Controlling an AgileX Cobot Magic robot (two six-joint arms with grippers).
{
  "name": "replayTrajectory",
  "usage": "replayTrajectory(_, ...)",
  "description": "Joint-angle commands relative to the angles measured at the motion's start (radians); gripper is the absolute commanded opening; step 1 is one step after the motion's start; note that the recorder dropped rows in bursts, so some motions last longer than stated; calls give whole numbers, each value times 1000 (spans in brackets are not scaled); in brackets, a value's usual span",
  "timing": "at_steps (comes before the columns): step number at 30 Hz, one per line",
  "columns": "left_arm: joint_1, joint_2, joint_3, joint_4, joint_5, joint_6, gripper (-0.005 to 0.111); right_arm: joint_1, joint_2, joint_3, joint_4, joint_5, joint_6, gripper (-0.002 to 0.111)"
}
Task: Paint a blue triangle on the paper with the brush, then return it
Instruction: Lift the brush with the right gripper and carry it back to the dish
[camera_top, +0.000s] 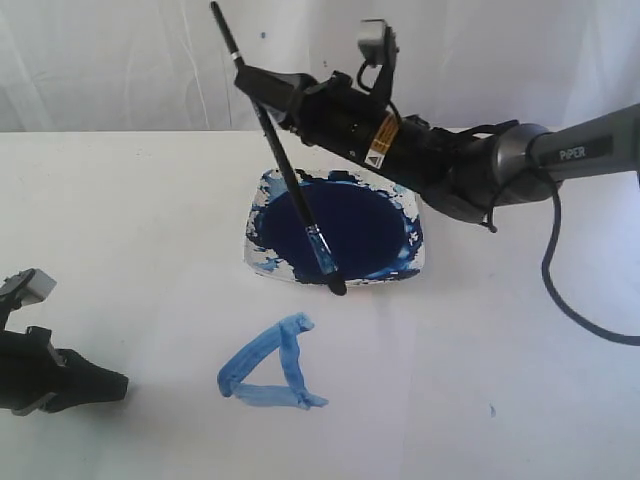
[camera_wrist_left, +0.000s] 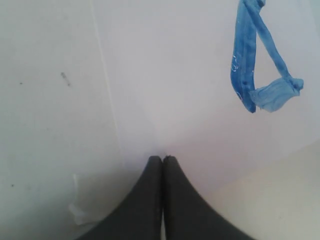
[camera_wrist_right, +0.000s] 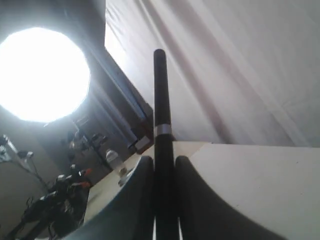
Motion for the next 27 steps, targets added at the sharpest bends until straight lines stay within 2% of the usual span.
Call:
replayTrajectory(1,-6,-5,7,2,33,-2,0,-48,-12,2,48,-14,45,0)
replayTrajectory(9,-6,-5,7,2,33,-2,0,-95,-12,4,66,-14,66,0)
replayTrajectory(27,-6,-5,7,2,35,-2,0,-153,-10,19,351,-14,12,0)
